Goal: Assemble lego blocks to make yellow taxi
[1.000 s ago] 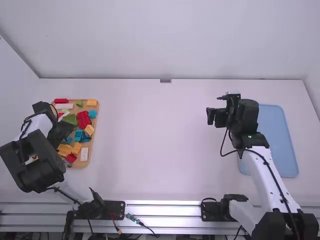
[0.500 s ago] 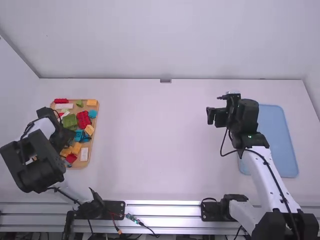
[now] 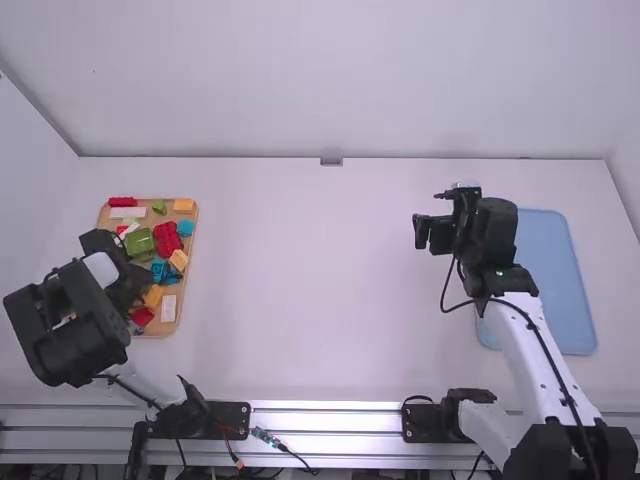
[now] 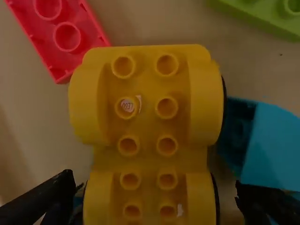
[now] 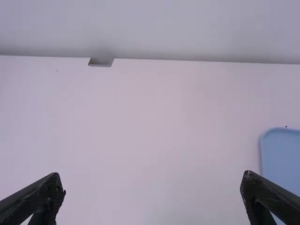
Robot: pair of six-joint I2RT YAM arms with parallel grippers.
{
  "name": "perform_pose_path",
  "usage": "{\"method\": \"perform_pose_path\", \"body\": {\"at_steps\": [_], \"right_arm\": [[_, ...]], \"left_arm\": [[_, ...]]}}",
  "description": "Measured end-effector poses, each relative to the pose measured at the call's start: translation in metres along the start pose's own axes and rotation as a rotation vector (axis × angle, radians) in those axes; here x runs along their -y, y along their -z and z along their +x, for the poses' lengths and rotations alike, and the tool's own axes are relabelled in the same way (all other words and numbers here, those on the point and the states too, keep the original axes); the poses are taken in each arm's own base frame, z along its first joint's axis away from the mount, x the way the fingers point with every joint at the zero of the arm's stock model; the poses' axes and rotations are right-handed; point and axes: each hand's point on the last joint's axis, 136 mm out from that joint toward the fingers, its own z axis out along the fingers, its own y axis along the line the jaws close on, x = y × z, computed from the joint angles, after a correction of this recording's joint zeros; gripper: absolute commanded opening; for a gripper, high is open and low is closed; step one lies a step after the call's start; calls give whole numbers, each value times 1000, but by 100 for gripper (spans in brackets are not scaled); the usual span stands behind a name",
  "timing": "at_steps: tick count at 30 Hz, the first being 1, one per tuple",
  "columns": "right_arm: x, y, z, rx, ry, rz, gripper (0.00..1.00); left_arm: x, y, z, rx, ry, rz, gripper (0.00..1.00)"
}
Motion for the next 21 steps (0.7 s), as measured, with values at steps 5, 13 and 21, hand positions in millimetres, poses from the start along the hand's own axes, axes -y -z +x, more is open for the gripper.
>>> {"method": "perform_pose_path", "body": {"at_steps": [5,13,21], "right_arm": [[0,0,0,0,0,0,99],[0,0,0,0,1,0,99],[0,0,0,0,2,1,99]], "left_arm": [[3,-5,-2,33,9,25,68],[2,-2,-1,23,8,17,36],[-1,28,-6,-65,84,-46,2]]}}
